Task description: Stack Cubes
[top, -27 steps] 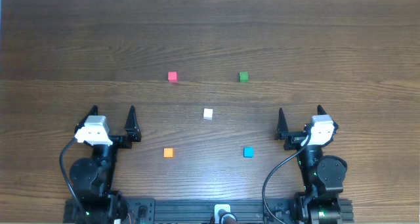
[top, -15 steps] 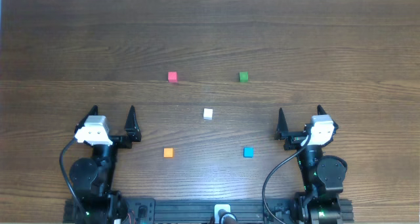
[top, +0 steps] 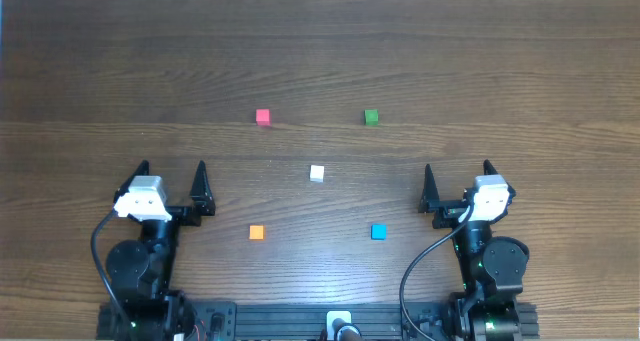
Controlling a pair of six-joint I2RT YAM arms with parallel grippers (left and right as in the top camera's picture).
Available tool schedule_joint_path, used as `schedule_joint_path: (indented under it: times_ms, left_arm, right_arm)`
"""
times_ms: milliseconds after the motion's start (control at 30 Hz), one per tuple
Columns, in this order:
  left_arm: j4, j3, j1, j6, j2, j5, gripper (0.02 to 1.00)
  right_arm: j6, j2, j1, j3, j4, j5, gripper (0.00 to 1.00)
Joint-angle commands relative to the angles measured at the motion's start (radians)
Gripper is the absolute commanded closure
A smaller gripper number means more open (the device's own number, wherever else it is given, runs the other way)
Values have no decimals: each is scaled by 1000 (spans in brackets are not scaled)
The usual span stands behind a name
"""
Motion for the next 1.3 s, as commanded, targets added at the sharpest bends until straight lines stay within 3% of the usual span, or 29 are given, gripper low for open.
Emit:
schedule_joint_path:
  times_ms: [33,233,333,467,767,967,1300]
  left_arm:
    - [50,39,-13,-13,145,18,18]
    - [41,330,-62,-90,575,41,18]
    - [-18,600,-91,-101,904,118,18]
    - [-238,960,-129,-103,1253,179,18]
    - [-705,1593,-210,-120,1846,171,23]
    - [-795,1654,-261,-121,2000,151,20]
    - [-924,1654,-356,-154,2081,-60,20]
  right_arm:
    - [-5,-5,-7,-5,-2,-12,9]
    - [-5,-5,-7,-5,-2,-12,7]
    - [-5,-5,-7,-5,-2,-12,7]
    - [-5,-5,-7,-5,-2,-12,9]
    - [-5,-5,-7,-5,-2,-12,12]
    - [-5,-5,-7,-5,-1,-12,7]
    - [-5,-5,-7,-5,-2,-12,7]
